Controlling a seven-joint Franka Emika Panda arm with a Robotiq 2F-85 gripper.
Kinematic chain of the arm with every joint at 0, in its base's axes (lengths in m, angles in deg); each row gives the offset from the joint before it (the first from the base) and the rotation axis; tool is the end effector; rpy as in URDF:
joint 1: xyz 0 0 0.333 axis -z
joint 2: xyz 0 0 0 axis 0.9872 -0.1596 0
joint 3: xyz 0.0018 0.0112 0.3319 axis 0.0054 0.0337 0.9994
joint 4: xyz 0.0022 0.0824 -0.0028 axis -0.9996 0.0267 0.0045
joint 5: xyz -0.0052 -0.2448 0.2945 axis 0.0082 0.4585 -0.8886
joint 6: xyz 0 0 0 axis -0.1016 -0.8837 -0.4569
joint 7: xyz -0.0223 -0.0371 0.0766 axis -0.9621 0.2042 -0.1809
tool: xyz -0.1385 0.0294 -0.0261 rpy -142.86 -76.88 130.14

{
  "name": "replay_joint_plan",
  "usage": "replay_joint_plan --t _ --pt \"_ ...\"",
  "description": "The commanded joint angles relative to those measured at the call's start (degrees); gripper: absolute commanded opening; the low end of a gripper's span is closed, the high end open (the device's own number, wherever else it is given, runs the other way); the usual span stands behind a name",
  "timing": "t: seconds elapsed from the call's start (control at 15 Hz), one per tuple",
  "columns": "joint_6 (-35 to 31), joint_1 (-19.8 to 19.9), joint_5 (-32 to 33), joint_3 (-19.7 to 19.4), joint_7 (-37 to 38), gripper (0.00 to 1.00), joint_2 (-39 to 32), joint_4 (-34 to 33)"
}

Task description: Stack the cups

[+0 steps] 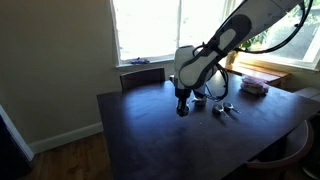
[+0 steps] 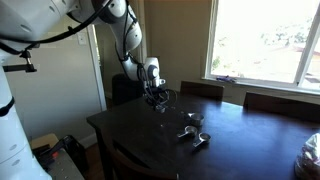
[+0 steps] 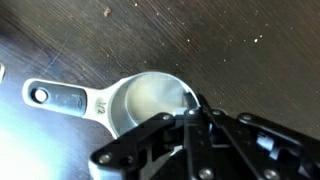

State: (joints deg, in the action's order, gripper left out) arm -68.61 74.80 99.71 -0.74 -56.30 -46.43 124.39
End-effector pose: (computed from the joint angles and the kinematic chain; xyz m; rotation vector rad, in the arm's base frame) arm 0.6678 0.1435 0.1007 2.8743 1.1184 0.0331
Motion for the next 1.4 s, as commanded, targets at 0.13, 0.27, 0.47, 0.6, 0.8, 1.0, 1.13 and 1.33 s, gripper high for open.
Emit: replay_joint_plan --t 0.13,0.27,0.47,0.6,0.8,1.0,1.13,1.33 --pt "-1.5 -0.9 1.2 -1.9 3.6 0.03 8.9 7.3" --pt "-0.9 -0.6 1.0 -2.4 4.1 0.03 9.9 6.6" --pt "0.3 0.1 0.3 -3.2 4.4 0.03 10.4 4.5" --pt "0.9 0.8 -0.2 -3.6 4.4 0.03 9.4 2.2" --pt "3.3 1.9 -1.8 -4.1 4.9 0.03 7.0 -2.7" --pt "6.1 3.5 -3.9 -4.4 5.4 0.03 4.5 -7.5" --pt "7.7 4.5 -5.4 -4.7 6.0 0.03 2.7 -10.8" --pt "9.4 5.9 -7.3 -5.4 7.8 0.03 -0.3 -15.7"
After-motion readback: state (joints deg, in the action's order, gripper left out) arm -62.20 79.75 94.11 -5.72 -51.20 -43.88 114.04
